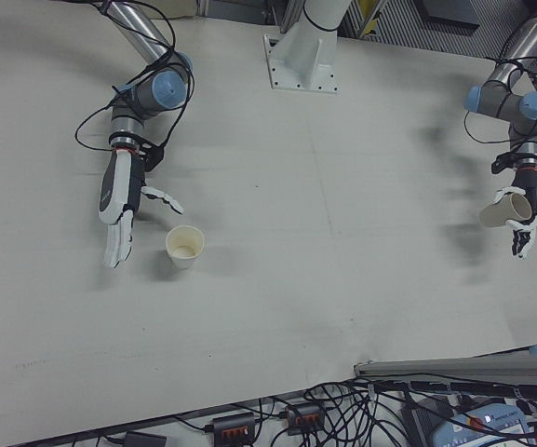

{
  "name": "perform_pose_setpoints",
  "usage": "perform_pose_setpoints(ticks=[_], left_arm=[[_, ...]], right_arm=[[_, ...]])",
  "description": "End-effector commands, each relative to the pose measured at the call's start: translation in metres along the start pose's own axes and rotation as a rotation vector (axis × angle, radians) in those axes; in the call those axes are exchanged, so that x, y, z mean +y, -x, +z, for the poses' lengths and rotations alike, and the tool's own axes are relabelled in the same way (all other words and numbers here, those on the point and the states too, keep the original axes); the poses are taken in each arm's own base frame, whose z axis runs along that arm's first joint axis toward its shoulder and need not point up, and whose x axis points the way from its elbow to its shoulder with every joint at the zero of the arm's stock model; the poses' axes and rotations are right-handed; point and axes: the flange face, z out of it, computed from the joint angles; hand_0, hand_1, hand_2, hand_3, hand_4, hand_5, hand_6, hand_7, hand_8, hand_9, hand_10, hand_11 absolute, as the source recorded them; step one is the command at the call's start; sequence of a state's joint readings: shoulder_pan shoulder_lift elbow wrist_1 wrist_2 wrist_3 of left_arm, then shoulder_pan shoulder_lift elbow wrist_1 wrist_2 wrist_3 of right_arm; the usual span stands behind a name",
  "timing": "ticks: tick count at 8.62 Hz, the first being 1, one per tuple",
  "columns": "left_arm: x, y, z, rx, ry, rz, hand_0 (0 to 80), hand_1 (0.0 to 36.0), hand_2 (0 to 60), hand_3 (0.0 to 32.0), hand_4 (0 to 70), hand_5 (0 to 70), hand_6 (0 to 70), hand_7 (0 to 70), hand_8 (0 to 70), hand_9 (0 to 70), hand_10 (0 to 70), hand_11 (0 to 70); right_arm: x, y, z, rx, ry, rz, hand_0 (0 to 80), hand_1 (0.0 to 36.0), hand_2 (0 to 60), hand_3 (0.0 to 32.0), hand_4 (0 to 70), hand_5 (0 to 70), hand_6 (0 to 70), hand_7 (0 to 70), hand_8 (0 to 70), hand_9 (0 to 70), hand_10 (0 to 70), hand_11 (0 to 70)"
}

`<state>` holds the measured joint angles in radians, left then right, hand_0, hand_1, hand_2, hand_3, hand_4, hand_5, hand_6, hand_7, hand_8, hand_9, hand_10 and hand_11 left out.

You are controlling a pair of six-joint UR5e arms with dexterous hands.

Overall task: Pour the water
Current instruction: 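Wrap the right hand fingers around the white cup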

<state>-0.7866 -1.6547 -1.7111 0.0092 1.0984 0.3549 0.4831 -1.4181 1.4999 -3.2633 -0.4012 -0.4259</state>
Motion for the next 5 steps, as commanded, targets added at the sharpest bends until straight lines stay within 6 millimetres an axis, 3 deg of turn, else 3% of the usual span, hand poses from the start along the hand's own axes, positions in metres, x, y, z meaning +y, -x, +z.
perform_pose_setpoints(ticks=[1, 3, 5], left_arm=[[0.002, 0.002, 0.000, -0.003, 0.003, 0.002, 54.2, 27.0, 51.6, 0.0, 39.9, 59.2, 8.0, 18.3, 5.4, 8.8, 4.5, 8.4], [0.004, 0.005, 0.001, -0.011, -0.001, 0.012, 54.6, 27.2, 52.1, 0.0, 40.2, 60.0, 8.0, 18.5, 5.3, 8.6, 4.3, 8.1], [0.005, 0.007, 0.001, -0.013, -0.002, 0.024, 54.4, 27.4, 52.4, 0.0, 39.9, 59.8, 8.0, 18.4, 5.3, 8.5, 4.3, 8.1]], right_arm=[[0.014, 0.000, 0.013, 0.015, 0.019, 0.012, 48.7, 20.2, 19.7, 0.0, 0.0, 0.0, 0.0, 0.0, 0.0, 0.0, 0.0, 1.1], [0.023, 0.012, 0.049, 0.109, 0.080, -0.024, 50.0, 21.8, 21.1, 0.0, 1.0, 0.0, 0.0, 0.0, 0.0, 0.0, 0.0, 0.9], [0.022, 0.016, 0.053, 0.113, 0.084, -0.021, 49.7, 21.3, 20.4, 0.0, 0.5, 0.0, 0.0, 0.0, 0.0, 0.0, 0.0, 1.1]])
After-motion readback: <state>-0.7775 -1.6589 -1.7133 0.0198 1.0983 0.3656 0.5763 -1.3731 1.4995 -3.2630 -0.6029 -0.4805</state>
